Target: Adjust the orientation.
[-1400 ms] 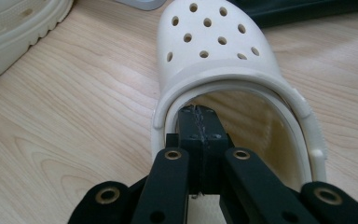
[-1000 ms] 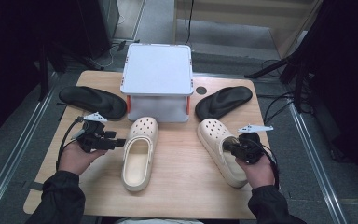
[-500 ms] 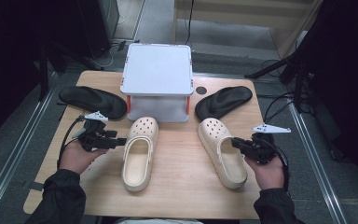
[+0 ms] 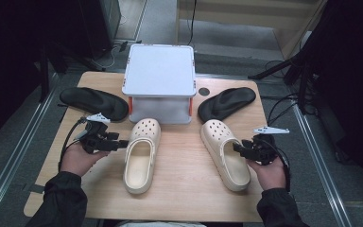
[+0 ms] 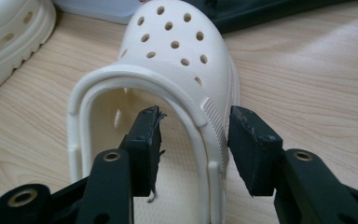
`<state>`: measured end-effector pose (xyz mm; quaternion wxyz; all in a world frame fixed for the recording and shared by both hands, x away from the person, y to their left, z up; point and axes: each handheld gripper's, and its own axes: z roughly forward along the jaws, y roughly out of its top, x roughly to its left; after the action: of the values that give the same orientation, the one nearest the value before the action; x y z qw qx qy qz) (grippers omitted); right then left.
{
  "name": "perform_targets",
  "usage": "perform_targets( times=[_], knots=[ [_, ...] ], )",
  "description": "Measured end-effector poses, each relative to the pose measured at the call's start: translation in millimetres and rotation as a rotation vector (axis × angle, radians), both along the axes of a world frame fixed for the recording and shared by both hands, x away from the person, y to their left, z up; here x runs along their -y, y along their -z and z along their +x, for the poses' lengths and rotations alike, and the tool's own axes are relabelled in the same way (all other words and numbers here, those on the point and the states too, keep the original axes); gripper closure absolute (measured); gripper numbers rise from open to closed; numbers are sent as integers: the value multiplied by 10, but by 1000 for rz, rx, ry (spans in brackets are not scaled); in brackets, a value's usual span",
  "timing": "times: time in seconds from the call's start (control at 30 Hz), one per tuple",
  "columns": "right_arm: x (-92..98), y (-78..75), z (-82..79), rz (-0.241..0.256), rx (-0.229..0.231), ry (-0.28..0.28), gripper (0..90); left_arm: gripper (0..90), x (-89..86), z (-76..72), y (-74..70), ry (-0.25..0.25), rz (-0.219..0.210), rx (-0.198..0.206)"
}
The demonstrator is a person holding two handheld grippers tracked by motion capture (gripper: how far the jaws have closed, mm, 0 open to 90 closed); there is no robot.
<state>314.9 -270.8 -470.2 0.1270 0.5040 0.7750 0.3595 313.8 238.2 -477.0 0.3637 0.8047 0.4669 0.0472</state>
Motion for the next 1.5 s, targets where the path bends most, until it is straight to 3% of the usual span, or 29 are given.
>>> perform_targets(
  times=[0.13, 0.33, 0.6, 0.73, 0.93, 1.13, 1.27, 1.5],
  knots=[
    [-34, 62, 60, -12, -17, 4, 563, 412, -1, -1, 0, 1, 0, 0],
    [-104, 119, 147, -31, 3, 17, 609, 412, -1, -3, 5, 0, 3, 2],
    [-119, 113, 133, -48, 15, 27, 655, 411, 2, -4, 4, 1, 2, 2],
    [-137, 90, 113, -86, 40, 27, 701, 411, -1, -3, 3, -2, -2, 1],
    [-97, 53, 113, -70, 41, 40, 756, 411, -4, -2, 2, -2, -2, 2],
    [-118, -59, 74, -45, 81, 39, 766, 412, -8, -3, 5, -7, 0, 1],
    [-190, -141, 52, -16, 89, 20, 767, 412, -15, -8, 4, -11, -14, -3],
    [-388, -203, 38, -11, 86, -21, 767, 412, -20, -22, 2, -15, -16, 0]
  ],
)
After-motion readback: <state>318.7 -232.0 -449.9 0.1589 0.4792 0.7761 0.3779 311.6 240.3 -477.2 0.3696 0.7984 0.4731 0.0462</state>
